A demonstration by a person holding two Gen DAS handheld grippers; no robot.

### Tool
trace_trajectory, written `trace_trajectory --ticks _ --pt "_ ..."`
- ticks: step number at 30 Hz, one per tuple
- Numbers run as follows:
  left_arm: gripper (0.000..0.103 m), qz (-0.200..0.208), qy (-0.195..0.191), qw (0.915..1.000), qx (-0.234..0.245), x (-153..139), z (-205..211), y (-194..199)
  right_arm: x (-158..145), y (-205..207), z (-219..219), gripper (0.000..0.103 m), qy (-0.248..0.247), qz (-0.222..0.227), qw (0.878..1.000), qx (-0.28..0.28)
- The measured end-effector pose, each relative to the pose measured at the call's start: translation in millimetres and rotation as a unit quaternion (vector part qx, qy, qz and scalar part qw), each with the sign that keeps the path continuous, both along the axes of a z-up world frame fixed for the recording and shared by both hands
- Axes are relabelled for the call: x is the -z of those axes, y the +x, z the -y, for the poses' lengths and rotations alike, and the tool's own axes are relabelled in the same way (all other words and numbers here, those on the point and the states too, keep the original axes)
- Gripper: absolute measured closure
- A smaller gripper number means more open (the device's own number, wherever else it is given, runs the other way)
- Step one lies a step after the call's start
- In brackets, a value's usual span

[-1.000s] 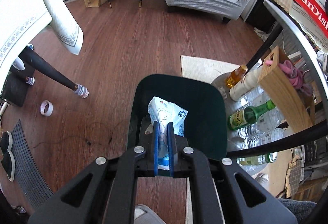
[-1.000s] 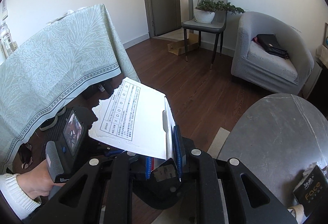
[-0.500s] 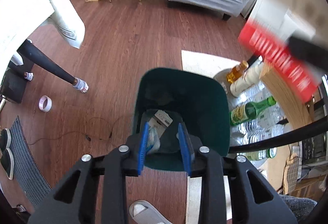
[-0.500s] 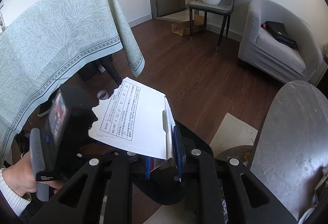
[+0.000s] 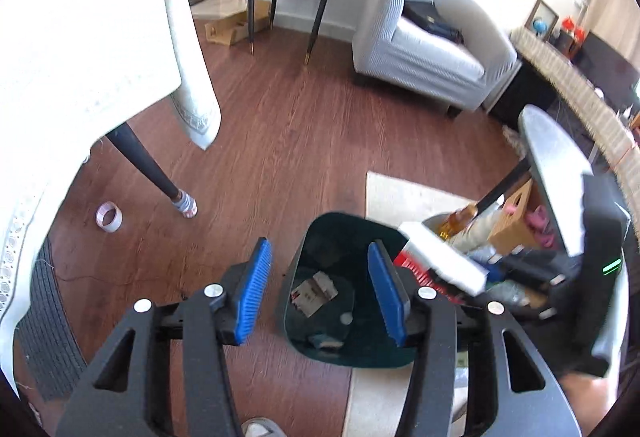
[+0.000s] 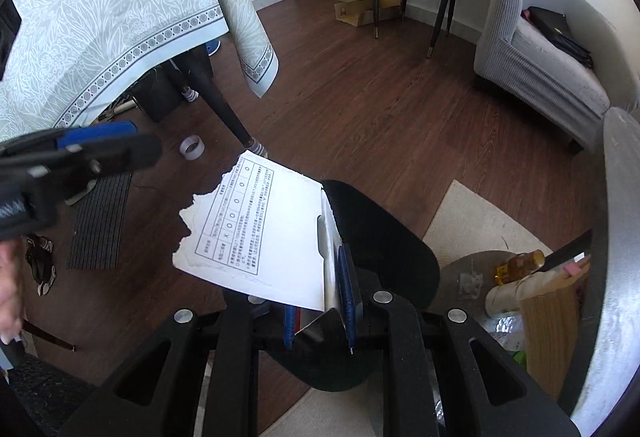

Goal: Collect trash
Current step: 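Lower the white paper into the bin and open the right tool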

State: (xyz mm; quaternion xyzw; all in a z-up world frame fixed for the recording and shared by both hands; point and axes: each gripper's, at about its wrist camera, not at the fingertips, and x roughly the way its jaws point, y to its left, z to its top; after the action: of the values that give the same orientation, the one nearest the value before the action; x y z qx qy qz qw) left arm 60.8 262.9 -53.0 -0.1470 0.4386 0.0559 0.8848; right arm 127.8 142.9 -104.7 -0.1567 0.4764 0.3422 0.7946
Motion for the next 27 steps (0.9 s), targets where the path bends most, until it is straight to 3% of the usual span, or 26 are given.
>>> trace_trajectory --ticks 7,12,16,20,27 --pt "0.056 0.04 0.009 0.999 0.017 -32.9 13.3 -4.3 34.2 4.0 -0.7 0.083 -0.022 -0.032 0.999 0.004" --pt "0.072 0.046 -0.006 0.9986 0.026 -37.3 21.1 -4.1 54.0 0.3 -5.7 0.081 -0.043 -0.043 0.998 0.0" --pt "0.075 0.055 -0.008 0.9981 0.026 -43.6 23.3 -5.9 68.5 -3.8 -7.5 0.071 -0.066 -0.05 0.997 -0.004" --pt "0.078 0.072 -0.01 0.9971 0.024 -53.5 25.6 -9.3 71.6 -9.1 -7.1 0.062 -0.075 -0.052 0.996 -0.009" --pt "0.079 0.103 -0.014 0.9943 0.024 -76.8 31.8 -15.1 54.2 -18.2 -2.6 0.061 -0.056 -0.035 0.997 -0.028"
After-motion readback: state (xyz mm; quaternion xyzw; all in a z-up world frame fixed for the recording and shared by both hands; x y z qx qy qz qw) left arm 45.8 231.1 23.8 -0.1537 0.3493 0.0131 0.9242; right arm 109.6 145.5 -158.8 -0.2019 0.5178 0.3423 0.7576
